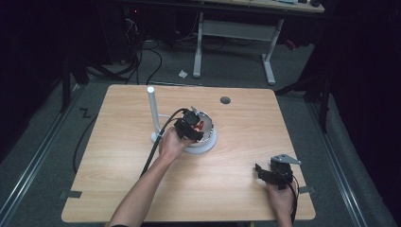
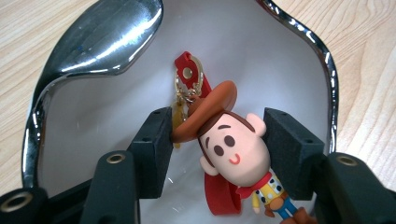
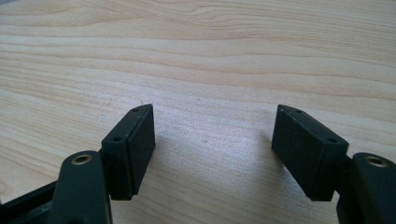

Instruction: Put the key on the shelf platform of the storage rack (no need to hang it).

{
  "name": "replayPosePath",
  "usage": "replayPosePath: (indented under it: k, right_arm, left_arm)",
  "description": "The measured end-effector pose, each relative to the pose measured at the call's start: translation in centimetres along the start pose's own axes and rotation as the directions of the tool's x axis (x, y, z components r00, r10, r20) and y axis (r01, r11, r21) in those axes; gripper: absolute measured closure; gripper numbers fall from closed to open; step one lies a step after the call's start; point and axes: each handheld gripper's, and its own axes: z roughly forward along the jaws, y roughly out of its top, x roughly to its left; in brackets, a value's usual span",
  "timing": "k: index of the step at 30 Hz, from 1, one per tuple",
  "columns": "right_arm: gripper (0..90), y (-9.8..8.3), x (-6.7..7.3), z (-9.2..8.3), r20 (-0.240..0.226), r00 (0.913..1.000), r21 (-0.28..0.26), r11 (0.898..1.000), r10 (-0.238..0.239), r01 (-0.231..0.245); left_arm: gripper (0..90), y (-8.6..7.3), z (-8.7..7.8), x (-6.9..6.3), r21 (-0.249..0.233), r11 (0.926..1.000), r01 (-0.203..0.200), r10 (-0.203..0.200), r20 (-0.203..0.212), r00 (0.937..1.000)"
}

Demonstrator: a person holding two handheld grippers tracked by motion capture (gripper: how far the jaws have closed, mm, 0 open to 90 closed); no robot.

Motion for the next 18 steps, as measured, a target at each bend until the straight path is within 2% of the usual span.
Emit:
replayPosePath:
  k: [3,7,9,12,18]
  right_arm:
    - [30.5,0.0,0.0,0.0,0.0,1.0,0.0,1.0,0.0,0.0]
    - [30.5,0.0,0.0,0.0,0.0,1.0,-0.001,1.0,0.0,0.0]
    - [30.5,0.0,0.0,0.0,0.001,1.0,0.001,1.0,0.0,0.0]
    - [30.6,0.0,0.0,0.0,0.001,1.0,-0.002,1.0,-0.004,0.004]
    - [30.6,0.0,0.0,0.0,0.001,1.0,-0.002,1.0,-0.004,0.004]
  left_arm:
    - [40.3,0.0,-0.4,0.3,-0.021,0.9996,0.016,-0.016,0.025,0.9996]
    - [37.1,-0.2,-1.0,0.4,-0.048,0.9982,0.037,-0.036,0.023,0.9991]
    - [36.4,-0.3,-1.5,0.6,-0.065,0.9973,0.035,-0.033,0.03,0.999]
    - [34.8,-0.4,-2.7,0.8,-0.084,0.9965,0.006,-0.003,0.027,0.9996]
    - [34.8,-0.6,-4.3,1.2,-0.132,0.9911,0.014,-0.009,0.036,0.9993]
